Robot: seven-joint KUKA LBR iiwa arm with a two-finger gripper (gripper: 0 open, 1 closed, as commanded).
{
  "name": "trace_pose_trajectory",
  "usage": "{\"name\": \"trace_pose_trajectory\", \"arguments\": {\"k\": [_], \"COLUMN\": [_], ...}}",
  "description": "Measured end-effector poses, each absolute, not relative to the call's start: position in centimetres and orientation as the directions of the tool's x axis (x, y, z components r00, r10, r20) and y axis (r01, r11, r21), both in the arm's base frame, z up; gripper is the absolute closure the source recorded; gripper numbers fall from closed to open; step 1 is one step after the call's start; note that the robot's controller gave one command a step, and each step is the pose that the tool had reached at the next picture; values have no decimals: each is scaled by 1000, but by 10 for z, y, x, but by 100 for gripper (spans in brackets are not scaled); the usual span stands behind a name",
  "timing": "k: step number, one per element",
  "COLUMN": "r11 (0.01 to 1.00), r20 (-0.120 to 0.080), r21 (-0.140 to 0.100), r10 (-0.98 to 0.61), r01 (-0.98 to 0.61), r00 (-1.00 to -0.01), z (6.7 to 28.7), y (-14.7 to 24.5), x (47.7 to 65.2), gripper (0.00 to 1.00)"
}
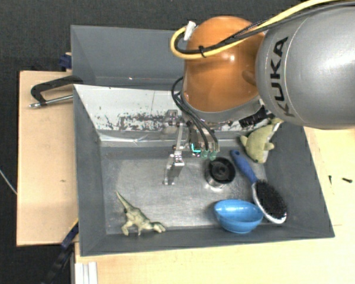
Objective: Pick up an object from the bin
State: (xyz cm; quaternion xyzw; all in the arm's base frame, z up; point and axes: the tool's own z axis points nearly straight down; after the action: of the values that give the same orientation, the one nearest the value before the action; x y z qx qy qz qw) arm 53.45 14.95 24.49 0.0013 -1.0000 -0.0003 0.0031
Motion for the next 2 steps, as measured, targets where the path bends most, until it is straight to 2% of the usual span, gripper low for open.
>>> {"name": "trace_pose_trajectory", "arguments": {"k": [1, 2], "r11": [968, 929], "r20": [5, 8], "r21": [2, 16], "r10": [-252, -371], "r01": [-252, -371], "r00": [-968, -929], "z": [101, 86], "y": [221, 192], "x": [513, 569], "gripper": [0, 0]}}
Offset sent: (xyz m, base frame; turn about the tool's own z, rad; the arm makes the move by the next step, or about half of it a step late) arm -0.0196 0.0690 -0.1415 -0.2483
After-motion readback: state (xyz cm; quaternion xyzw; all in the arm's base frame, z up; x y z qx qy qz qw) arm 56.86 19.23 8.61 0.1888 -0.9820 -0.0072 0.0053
